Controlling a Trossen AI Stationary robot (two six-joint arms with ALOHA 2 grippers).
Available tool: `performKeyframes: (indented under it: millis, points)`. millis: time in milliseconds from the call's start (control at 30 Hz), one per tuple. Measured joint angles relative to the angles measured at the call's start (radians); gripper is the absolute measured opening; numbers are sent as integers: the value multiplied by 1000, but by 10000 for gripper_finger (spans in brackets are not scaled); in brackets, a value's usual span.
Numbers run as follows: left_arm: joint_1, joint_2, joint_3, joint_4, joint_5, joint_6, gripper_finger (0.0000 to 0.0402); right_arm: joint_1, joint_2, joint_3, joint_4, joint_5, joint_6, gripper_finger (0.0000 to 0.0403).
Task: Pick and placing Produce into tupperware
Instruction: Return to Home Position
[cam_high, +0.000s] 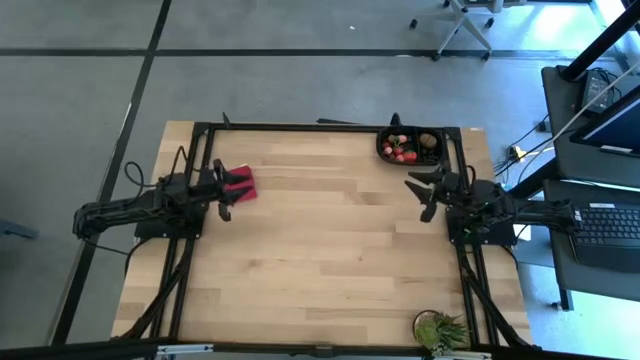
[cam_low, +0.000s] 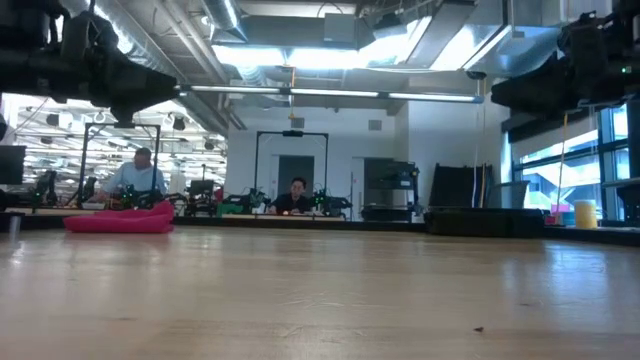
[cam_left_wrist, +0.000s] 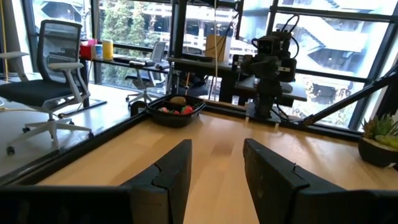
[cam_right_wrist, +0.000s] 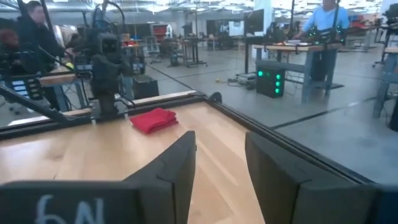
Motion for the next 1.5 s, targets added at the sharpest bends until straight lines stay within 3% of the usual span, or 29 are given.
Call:
performKeyframes:
  millis: [200, 567, 767, 867, 1033, 1500]
  points:
    - [0, -5, -27, 12, 0, -15, 137, 0, 0, -67, 104, -9, -6, 142]
    - [0, -5, -27, 10, 0, 67, 137, -28, 0, -71, 93, -4, -42, 142]
    - [0, -5, -27, 10, 0, 114, 137, -70, 0, -71, 98, 203, -123, 142]
    - [0, -5, -27, 10, 0, 116, 137, -91, 0, -71, 95, 251, -172, 142]
    - [0, -5, -27, 9, 0, 104, 137, -109, 0, -71, 68, 251, -243, 142]
    - [0, -5, -27, 9, 0, 87, 137, -116, 1, -71, 68, 252, -191, 142]
